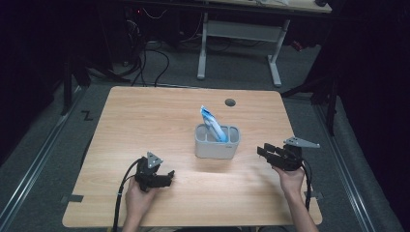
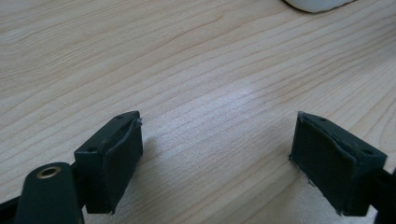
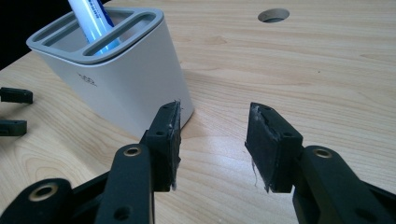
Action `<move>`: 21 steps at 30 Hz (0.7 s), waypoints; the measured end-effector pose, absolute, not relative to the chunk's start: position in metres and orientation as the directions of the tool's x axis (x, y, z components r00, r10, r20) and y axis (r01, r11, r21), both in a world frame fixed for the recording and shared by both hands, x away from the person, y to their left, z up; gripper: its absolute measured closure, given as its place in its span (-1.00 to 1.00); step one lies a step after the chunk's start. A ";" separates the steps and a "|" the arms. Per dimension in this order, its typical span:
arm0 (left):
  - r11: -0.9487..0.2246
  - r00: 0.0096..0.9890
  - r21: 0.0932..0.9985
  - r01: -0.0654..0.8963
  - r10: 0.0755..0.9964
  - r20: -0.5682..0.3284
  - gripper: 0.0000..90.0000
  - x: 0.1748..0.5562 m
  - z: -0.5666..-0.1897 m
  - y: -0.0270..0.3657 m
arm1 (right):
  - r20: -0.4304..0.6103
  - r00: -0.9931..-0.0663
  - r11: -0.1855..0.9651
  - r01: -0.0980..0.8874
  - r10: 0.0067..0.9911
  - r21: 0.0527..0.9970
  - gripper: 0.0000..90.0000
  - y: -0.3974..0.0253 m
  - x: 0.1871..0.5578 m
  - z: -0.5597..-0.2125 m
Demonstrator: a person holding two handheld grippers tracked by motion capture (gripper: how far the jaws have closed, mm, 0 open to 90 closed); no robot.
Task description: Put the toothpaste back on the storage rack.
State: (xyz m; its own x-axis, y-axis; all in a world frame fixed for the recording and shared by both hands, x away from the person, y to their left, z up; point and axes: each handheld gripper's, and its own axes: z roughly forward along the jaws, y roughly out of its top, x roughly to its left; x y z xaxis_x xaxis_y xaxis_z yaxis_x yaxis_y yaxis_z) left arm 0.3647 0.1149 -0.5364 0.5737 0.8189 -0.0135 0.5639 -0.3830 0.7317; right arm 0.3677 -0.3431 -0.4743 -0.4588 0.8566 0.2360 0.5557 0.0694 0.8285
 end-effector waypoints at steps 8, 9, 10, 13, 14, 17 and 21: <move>-0.383 0.574 0.732 0.564 0.819 -0.014 -0.62 0.365 -0.536 0.115 | 0.222 -0.461 0.091 0.564 0.859 0.821 0.22 -0.336 0.372 -0.480; -0.383 0.574 0.732 0.564 0.819 -0.013 -0.62 0.365 -0.536 0.115 | 0.218 -0.461 0.095 0.564 0.860 0.820 0.22 -0.335 0.373 -0.481; -0.383 0.574 0.732 0.564 0.819 -0.014 -0.62 0.365 -0.536 0.115 | 0.214 -0.462 0.100 0.565 0.861 0.819 0.22 -0.334 0.373 -0.482; -0.383 0.574 0.732 0.564 0.819 -0.013 -0.62 0.365 -0.536 0.115 | 0.204 -0.463 0.111 0.567 0.863 0.816 0.21 -0.331 0.374 -0.484; -0.383 0.574 0.732 0.564 0.819 -0.013 -0.62 0.365 -0.536 0.115 | 0.198 -0.465 0.117 0.565 0.863 0.817 0.21 -0.330 0.374 -0.484; -0.383 0.574 0.732 0.564 0.819 -0.013 -0.62 0.365 -0.536 0.115 | 0.180 -0.468 0.142 0.573 0.865 0.807 0.21 -0.327 0.375 -0.488; -0.384 0.574 0.731 0.564 0.819 -0.013 -0.62 0.365 -0.536 0.115 | 0.150 -0.477 0.182 0.579 0.866 0.794 0.20 -0.322 0.376 -0.492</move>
State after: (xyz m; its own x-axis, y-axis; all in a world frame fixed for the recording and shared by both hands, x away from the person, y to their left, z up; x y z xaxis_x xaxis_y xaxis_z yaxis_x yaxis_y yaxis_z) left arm 0.3647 0.1150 -0.5364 0.5742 0.8186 -0.0131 0.5638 -0.3837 0.7314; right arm 0.3762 -0.3217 -0.4916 -0.4768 0.8662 0.1497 0.5795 0.1817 0.7945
